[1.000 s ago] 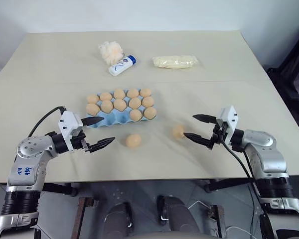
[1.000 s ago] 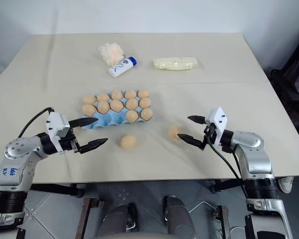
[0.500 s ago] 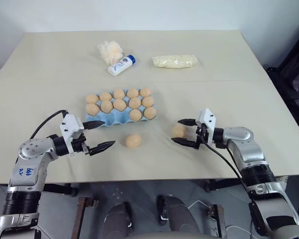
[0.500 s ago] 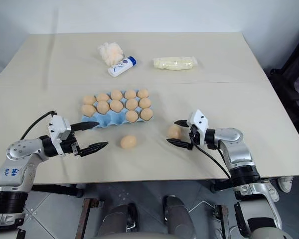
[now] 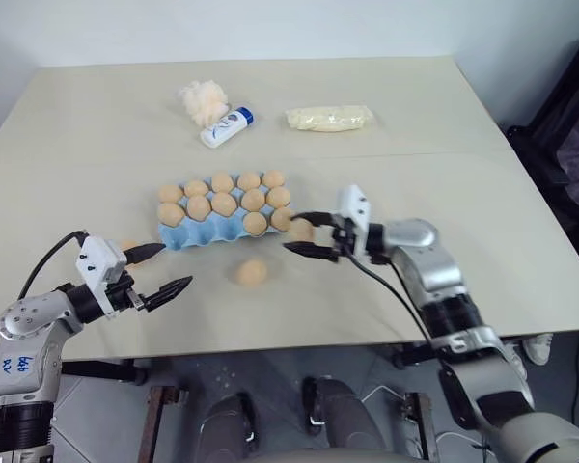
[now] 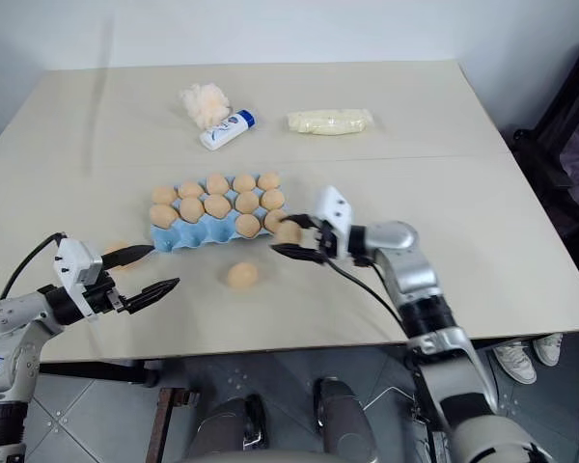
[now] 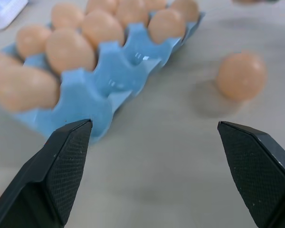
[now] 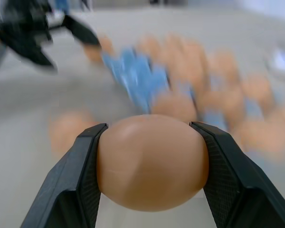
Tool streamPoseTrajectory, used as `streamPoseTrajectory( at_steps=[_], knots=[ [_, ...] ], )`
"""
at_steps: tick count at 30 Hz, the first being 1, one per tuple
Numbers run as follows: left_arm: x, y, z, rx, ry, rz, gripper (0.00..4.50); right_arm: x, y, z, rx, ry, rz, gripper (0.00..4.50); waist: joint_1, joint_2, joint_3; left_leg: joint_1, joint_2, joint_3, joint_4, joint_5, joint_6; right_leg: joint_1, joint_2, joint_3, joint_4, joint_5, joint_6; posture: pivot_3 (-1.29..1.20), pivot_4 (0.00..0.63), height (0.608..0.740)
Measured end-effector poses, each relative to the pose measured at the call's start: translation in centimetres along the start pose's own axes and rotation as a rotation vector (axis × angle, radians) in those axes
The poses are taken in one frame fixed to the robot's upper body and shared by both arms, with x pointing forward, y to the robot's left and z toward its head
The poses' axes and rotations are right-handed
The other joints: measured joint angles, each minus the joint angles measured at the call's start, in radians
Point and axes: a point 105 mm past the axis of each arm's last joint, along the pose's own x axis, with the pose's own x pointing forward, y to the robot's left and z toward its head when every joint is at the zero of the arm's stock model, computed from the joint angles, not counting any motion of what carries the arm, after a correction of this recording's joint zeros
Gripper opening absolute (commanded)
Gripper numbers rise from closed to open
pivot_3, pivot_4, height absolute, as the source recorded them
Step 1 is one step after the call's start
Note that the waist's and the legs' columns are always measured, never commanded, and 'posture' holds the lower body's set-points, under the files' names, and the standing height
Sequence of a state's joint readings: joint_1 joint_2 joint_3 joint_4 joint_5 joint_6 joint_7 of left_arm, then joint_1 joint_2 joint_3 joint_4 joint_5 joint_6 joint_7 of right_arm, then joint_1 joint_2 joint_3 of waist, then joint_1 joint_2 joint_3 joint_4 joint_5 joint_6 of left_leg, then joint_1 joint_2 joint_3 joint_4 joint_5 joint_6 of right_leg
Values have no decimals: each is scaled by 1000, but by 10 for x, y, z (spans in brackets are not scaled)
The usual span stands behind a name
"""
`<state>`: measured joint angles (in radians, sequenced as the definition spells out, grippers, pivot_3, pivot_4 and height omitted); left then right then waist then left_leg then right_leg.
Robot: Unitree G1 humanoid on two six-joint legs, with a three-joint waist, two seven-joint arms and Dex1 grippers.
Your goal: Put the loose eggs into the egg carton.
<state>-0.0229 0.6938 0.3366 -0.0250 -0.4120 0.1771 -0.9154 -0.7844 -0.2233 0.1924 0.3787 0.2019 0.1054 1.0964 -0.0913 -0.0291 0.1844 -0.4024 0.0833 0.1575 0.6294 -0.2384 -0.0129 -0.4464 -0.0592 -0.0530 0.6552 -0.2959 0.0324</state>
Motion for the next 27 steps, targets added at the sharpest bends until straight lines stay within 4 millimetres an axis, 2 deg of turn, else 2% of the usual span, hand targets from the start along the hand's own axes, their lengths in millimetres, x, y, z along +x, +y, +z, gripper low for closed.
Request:
streamPoseTrajectory(
  at_steps=[2,5,7,10,13,16,19,21,24,27],
  knots=[
    [-5,2,-1,-8,1,25,4500,24,-4,10,-9,-3,2,2443,5,0,0,0,0,0,0,-1,-2,0,-1,0,0,0,0,0,150,740],
    [-6,2,-2,-19,5,38,4500,54,-6,16,-13,14,6,2443,9,-1,0,-1,-1,-1,0,-2,-4,0,-2,-1,-1,0,0,0,150,740],
    [-6,2,-1,-16,3,43,4500,68,-6,14,-12,38,4,2443,10,-1,0,-2,-1,-1,0,-3,-3,0,-2,-1,-2,0,0,0,150,740],
    [-6,2,4,-3,-8,50,4500,79,-6,2,2,93,1,2443,8,-1,-1,-2,-1,-1,0,-4,-3,0,-3,-2,-2,0,0,0,150,740],
    [-5,2,4,-6,-14,62,4500,84,-7,-11,23,136,-24,3409,6,-1,-1,-2,-1,-1,-1,-4,-3,0,-2,-2,-2,0,0,0,150,740],
    [-4,0,7,-1,-22,62,4500,83,-8,-12,27,129,-23,4469,4,-1,0,-2,0,-1,-2,-4,-3,0,-2,-3,-2,0,0,0,150,740],
    [-2,-1,10,5,-31,53,4500,74,-10,0,0,66,-17,4488,6,-1,0,-2,0,-1,-2,-3,-2,0,-2,-3,-2,0,0,0,150,740],
    [0,-3,10,1,-30,44,4500,60,-14,12,-40,23,-21,4488,8,-1,0,-2,0,-1,-2,-4,-2,0,-2,-3,-2,0,0,0,150,740],
    [6,-6,12,1,-39,14,4500,12,-12,20,-57,-55,-26,4488,28,-1,-1,-3,-1,-5,-1,-5,-2,2,-3,-6,-4,0,1,0,150,740],
    [10,-8,14,0,-47,-19,4500,-50,-5,-5,-39,-10,-94,4488,41,-1,-1,-3,-1,-4,-2,-6,-3,3,-2,-7,-8,0,1,0,150,740]
  ],
)
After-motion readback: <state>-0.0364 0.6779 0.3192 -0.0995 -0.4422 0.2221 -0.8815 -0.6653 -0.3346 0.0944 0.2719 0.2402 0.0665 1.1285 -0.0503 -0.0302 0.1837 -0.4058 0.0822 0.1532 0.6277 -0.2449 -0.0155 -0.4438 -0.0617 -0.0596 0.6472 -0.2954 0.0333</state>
